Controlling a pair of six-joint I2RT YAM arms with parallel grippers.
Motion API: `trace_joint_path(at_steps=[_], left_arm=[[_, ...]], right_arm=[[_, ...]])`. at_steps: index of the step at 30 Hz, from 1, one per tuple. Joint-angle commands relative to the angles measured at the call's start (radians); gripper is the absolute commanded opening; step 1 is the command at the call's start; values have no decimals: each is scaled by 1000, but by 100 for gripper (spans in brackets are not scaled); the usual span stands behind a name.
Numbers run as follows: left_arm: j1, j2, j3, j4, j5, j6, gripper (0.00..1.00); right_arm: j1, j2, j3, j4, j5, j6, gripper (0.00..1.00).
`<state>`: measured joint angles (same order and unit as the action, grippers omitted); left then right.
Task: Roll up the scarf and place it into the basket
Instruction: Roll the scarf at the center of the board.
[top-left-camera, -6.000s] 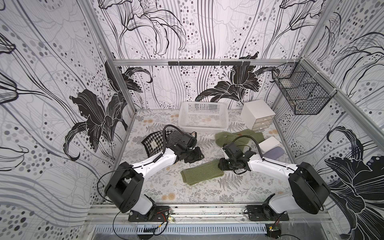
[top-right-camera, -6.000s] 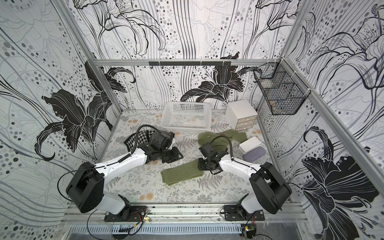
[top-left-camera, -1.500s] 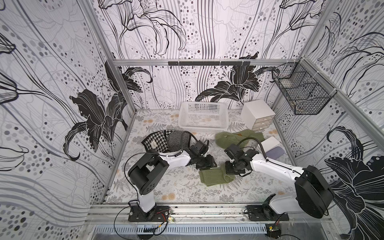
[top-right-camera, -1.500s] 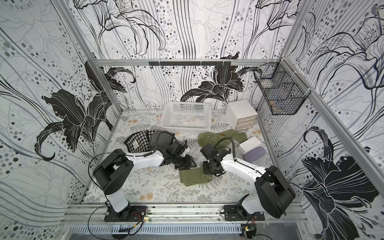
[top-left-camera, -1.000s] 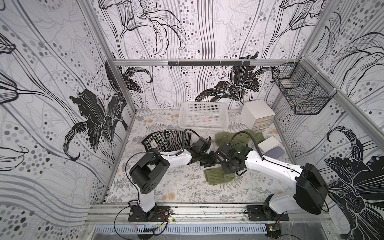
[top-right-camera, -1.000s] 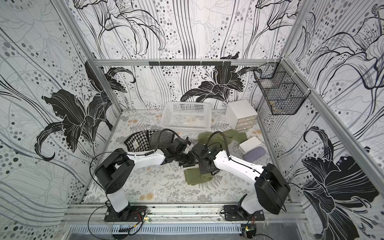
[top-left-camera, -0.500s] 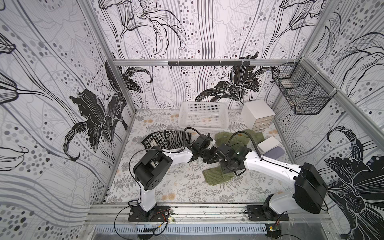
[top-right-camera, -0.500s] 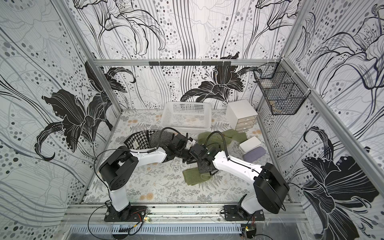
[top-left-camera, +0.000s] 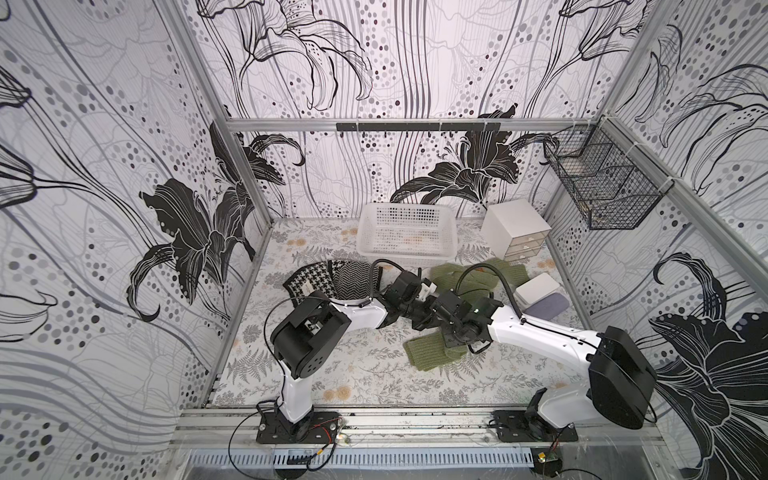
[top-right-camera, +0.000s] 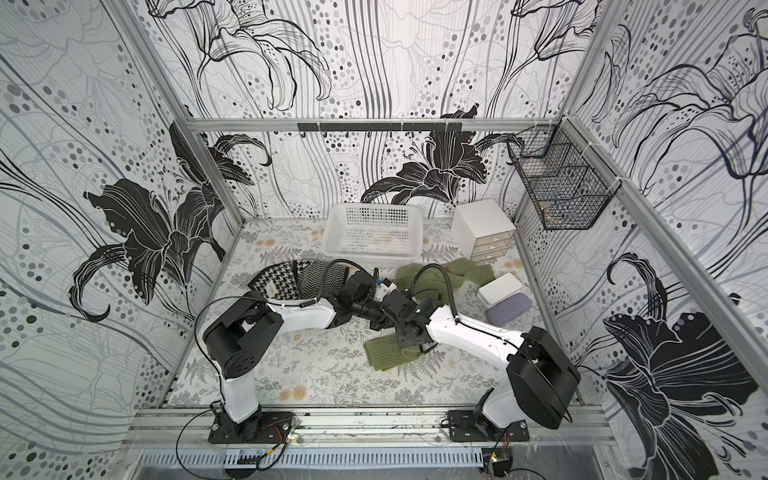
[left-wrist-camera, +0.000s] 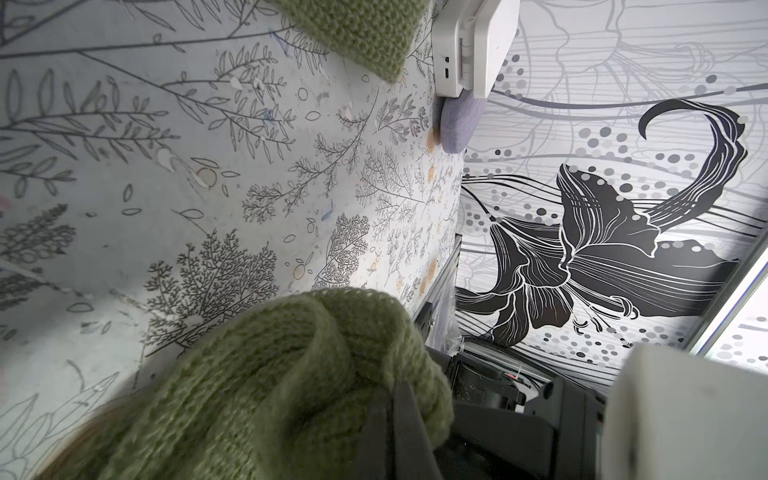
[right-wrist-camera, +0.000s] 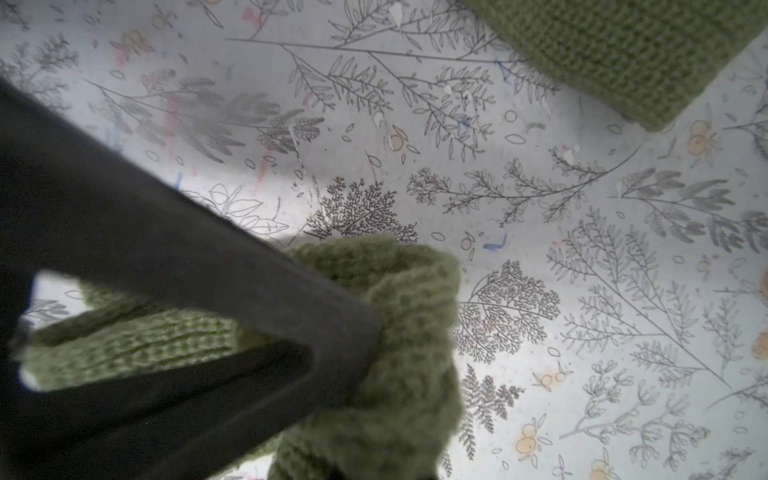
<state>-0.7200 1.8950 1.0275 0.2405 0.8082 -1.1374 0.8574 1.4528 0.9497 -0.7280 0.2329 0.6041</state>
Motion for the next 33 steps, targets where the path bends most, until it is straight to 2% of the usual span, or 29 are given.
trace_joint_path(at_steps=[1,3,4,10,15,18,22,26,29,33], left_arm=[[-4,5,-17,37,18,13,0],[-4,15,-10,-3,14,61,0],[-3,25,-7,-17,19,88,0],[0,74,-7,-54,56,202,0],[2,62,-13,-92,56,284,0],[1,59,-9,-102,67,326,0],[3,40,-3,-129,82,386,0],[18,-12,-33,-140,79,416,0],[33,-47,-39,-194,71,457,0],[51,-56,-50,-212,70,475,0]], right_arm=[[6,-45,-28,23,8,6,33],[2,-89,-46,16,1,7,44],[-8,-119,-63,12,-6,8,46],[-102,-299,-133,-43,-40,-9,48],[-183,-374,-153,-89,-51,-51,49],[-225,-329,-168,-75,-70,-73,49],[-224,-248,-164,-10,-118,-76,48],[-225,-229,-171,48,-165,-93,48],[-225,-229,-195,104,-252,-102,49],[-225,-158,-226,179,-351,-98,48]])
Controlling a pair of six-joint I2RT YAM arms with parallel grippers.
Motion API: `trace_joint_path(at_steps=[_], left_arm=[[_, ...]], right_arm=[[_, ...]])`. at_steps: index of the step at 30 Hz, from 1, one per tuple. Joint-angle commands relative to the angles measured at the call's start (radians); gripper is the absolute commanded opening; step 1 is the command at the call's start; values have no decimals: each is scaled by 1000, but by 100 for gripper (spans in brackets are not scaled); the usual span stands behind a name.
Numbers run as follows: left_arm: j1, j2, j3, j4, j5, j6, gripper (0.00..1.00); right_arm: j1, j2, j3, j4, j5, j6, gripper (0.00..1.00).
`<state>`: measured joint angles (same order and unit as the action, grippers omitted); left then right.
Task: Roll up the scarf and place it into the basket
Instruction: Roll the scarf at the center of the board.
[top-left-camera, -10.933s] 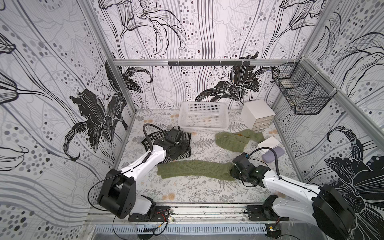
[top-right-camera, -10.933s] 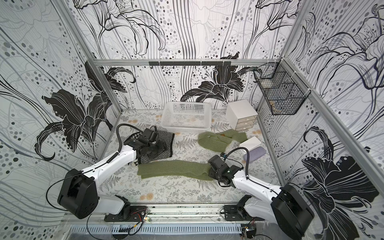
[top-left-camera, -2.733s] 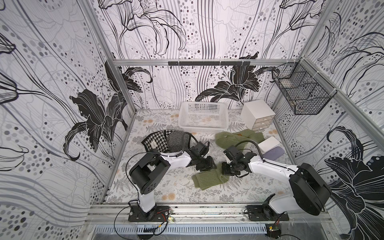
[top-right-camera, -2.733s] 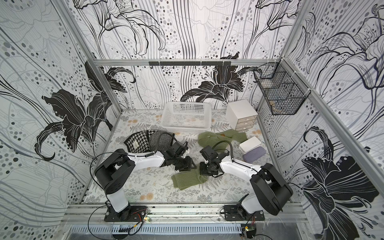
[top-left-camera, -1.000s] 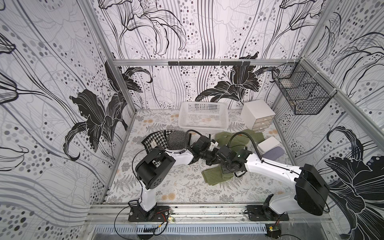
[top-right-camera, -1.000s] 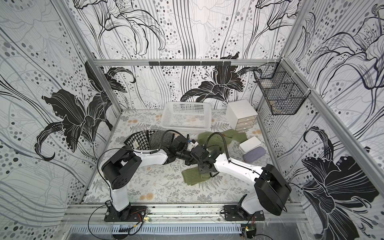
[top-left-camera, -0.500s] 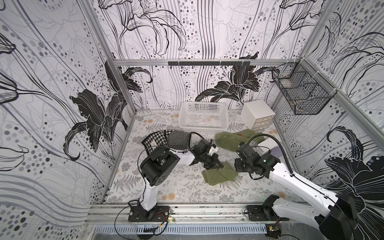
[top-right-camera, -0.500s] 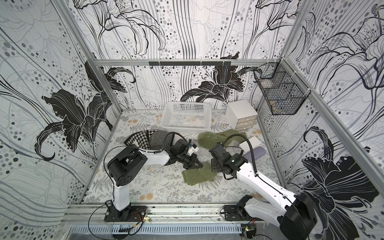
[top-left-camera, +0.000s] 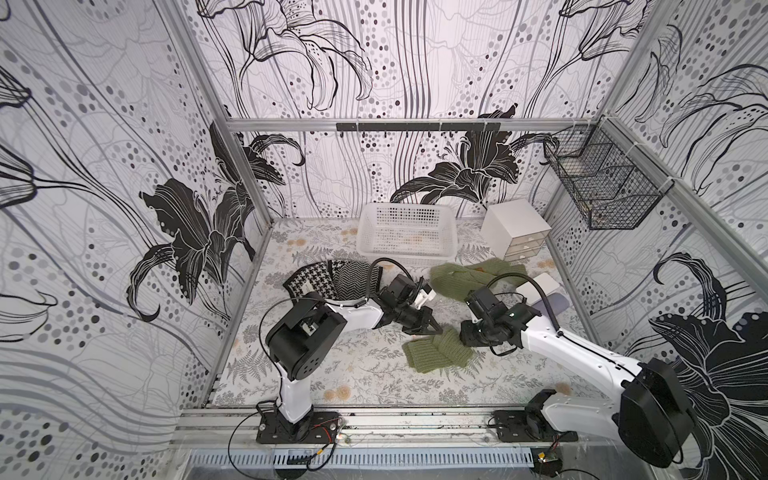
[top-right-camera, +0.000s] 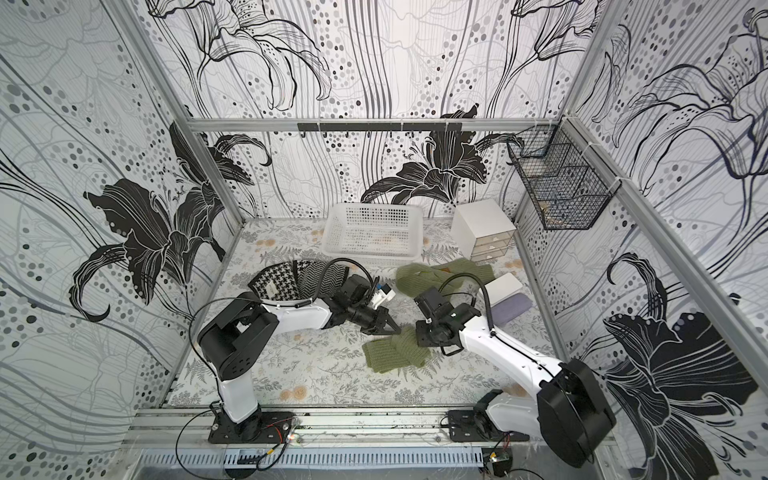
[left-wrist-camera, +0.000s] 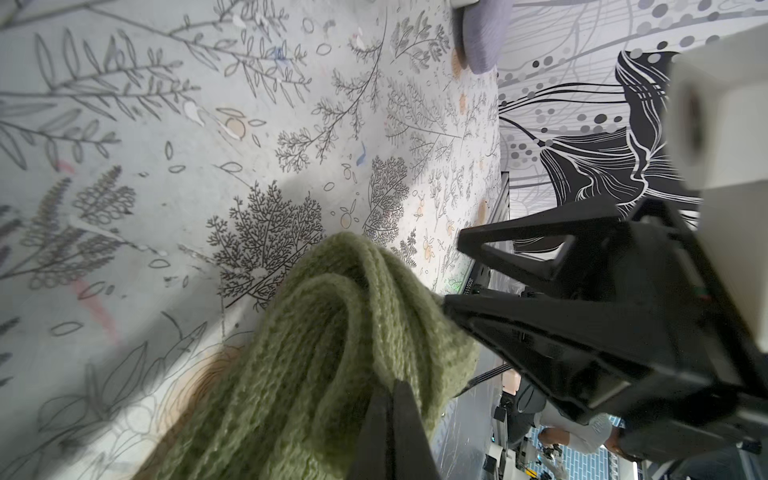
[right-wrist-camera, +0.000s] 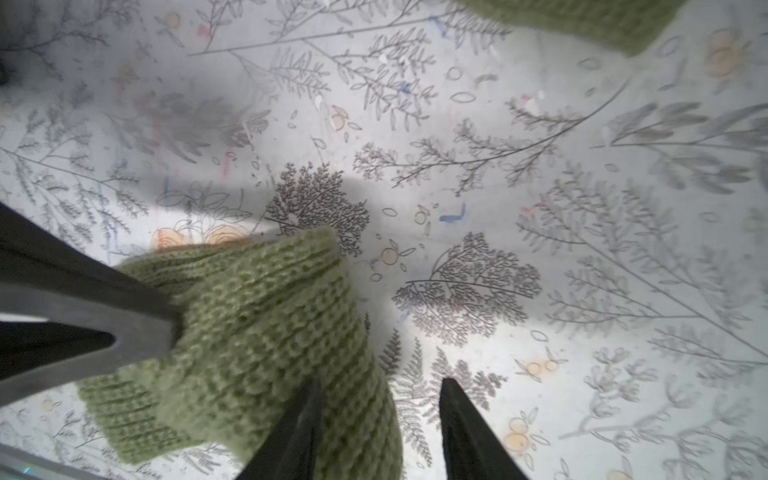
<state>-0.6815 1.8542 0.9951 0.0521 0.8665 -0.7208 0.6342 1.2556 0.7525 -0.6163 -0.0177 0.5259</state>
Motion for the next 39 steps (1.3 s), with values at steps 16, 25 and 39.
trace_joint_path(at_steps=[16,25,39], left_arm=[[33,37,-152,229,-4,-110,0],[33,42,-192,292,-29,-124,0],[37,-69,-225,250,-101,-69,0]], right_arm=[[-2,35,-229,440,-361,124,50],[-2,65,-312,686,-510,262,51],[7,40,-381,837,-567,458,53]])
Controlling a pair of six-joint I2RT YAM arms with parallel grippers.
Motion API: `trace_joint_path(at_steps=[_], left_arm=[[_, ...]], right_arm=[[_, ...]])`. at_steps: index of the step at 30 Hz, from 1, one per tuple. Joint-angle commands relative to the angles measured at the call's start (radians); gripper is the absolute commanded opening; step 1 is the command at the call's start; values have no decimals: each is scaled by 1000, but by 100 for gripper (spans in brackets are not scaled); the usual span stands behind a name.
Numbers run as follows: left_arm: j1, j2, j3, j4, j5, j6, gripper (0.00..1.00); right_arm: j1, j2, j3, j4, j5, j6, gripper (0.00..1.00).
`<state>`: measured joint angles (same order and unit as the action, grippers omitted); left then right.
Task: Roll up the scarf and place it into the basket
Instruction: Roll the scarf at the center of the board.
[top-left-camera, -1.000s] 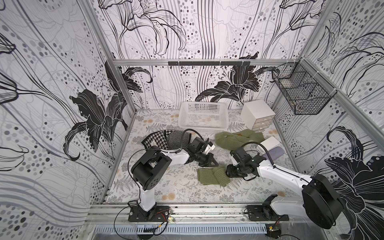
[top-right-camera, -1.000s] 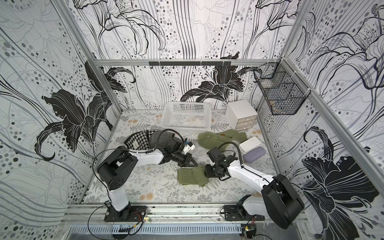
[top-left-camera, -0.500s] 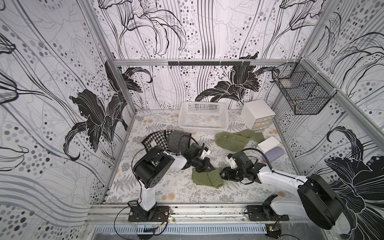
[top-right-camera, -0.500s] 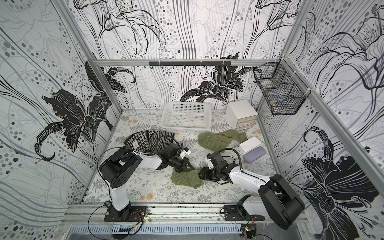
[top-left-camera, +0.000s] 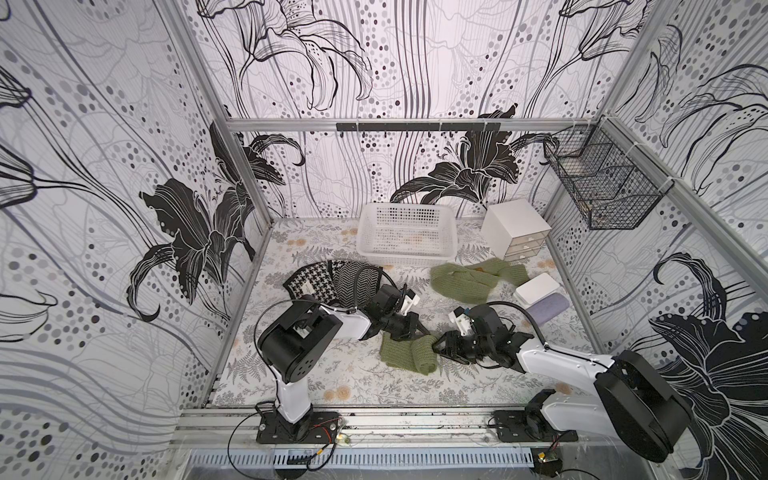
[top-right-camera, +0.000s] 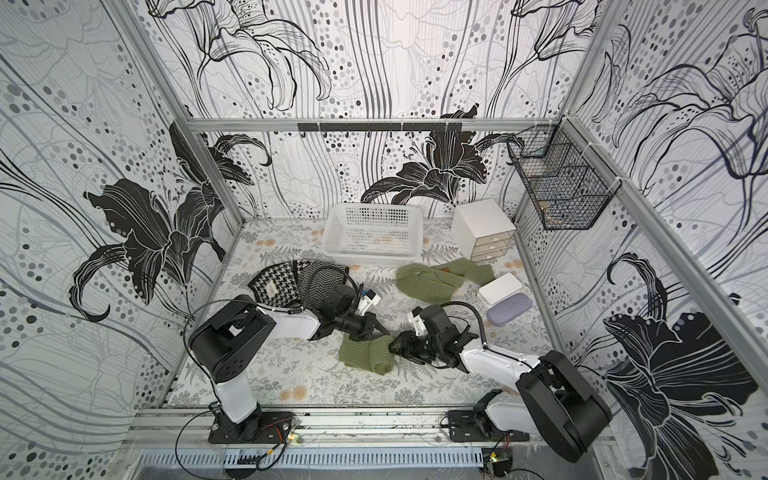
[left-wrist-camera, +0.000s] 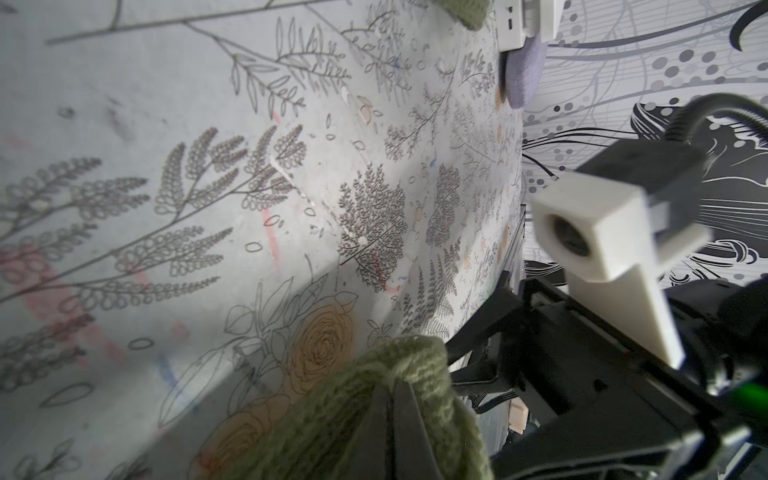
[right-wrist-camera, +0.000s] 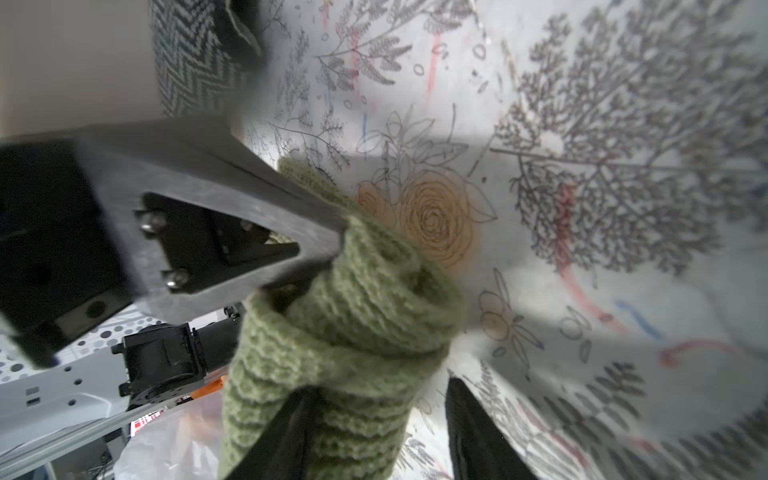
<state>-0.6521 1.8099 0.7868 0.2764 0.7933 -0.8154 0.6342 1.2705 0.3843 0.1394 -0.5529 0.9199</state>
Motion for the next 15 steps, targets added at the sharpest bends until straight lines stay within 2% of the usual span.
trace_joint_path(at_steps=[1,9,10,12,14,15], left_arm=[[8,-26,-21,37,-28,19,0],[7,-42,-43,86,-32,-2,0],[7,-44,-46,90,-31,-4,0],[8,-48,-46,89,-26,-5,0],[7,-59,-46,90,-25,-5,0],[8,-64,-47,89,-25,-4,0]], right_arm=[[16,45,-8,95,-30,72,53],[96,190,29,327,-11,170,56],[103,205,31,358,-3,181,53],[110,220,44,360,16,180,31],[117,227,75,301,33,154,3],[118,227,77,298,39,152,0]])
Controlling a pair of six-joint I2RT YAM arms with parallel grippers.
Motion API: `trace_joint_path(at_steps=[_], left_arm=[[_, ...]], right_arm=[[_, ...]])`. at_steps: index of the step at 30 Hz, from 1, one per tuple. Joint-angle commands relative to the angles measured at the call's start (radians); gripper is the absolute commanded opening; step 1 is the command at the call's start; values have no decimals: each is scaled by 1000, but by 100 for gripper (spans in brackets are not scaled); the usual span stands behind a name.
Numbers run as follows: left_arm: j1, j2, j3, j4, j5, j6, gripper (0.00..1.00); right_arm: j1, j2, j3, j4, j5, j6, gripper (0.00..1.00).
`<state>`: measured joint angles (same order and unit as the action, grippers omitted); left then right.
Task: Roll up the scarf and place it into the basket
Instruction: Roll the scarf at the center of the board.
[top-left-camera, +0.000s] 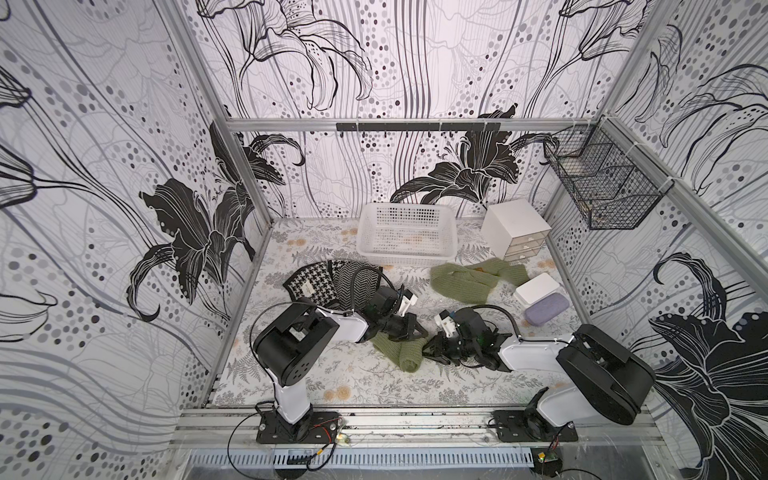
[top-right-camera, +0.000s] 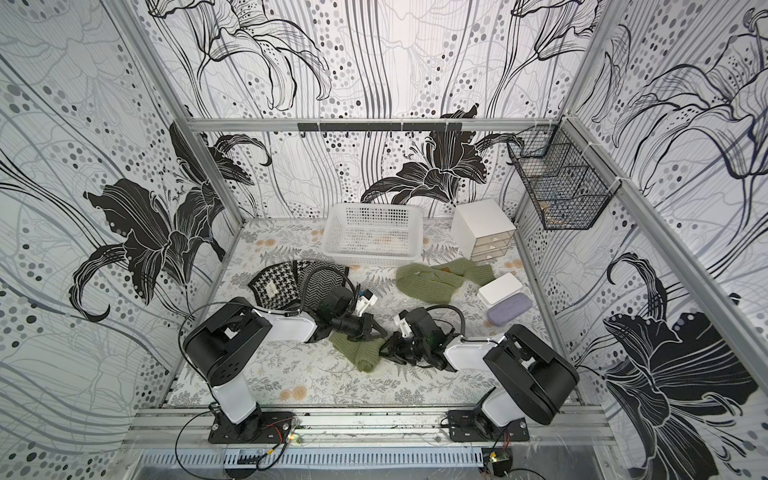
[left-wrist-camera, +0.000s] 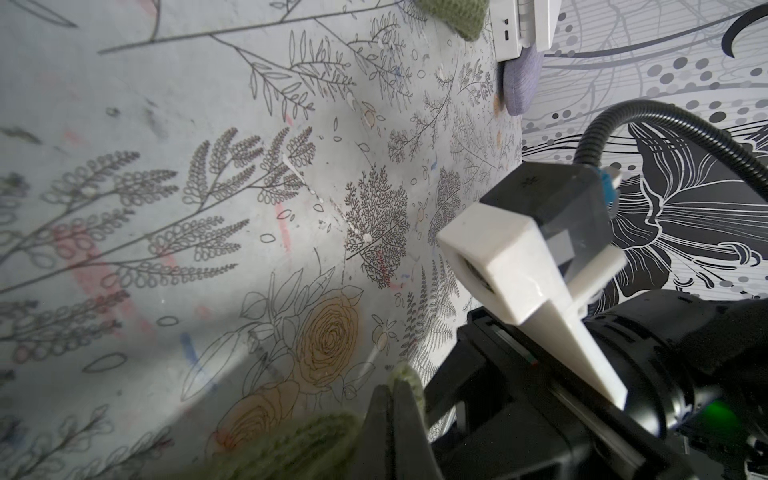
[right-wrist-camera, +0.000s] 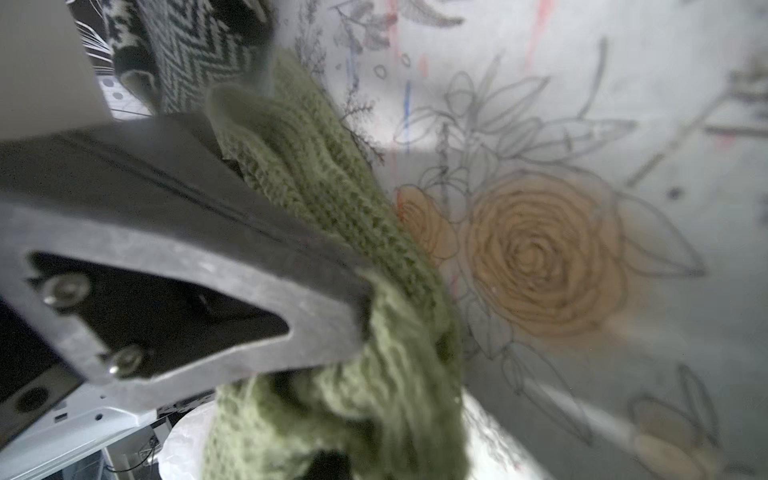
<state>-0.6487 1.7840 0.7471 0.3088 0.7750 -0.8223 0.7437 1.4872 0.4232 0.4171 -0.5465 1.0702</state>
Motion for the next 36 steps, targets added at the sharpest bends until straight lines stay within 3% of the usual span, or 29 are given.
trace_joint_path(at_steps=[1,4,5,6,8,10,11,17,21,25,33,36], left_arm=[[4,-43,-8,54,-7,3,0],[12,-62,-2,25,-5,13,2],[24,-76,-2,10,-4,17,8],[34,-90,-1,-3,-2,20,16],[61,-132,9,-65,-11,45,45],[72,-166,39,-173,-47,99,62],[72,-180,54,-230,-62,131,64],[47,-219,71,-285,-47,163,63],[-43,-255,93,-380,-99,223,62],[-105,-227,104,-415,-126,237,64],[-147,-189,97,-384,-127,213,64],[-147,-166,90,-401,-158,223,57]], right_arm=[[9,10,41,20,34,-1,0],[9,-10,45,-25,40,-20,0],[9,-32,47,-69,48,-35,0],[9,-58,50,-126,57,-51,0],[8,-132,69,-315,89,-105,0],[4,-200,114,-531,114,-166,0],[-7,-232,138,-639,126,-195,0],[-68,-317,283,-1104,162,-295,0],[-84,-290,361,-1212,154,-313,0],[-84,-216,435,-1242,171,-331,0],[-84,-99,478,-1180,189,-309,0],[-84,-81,500,-1151,180,-296,0]])
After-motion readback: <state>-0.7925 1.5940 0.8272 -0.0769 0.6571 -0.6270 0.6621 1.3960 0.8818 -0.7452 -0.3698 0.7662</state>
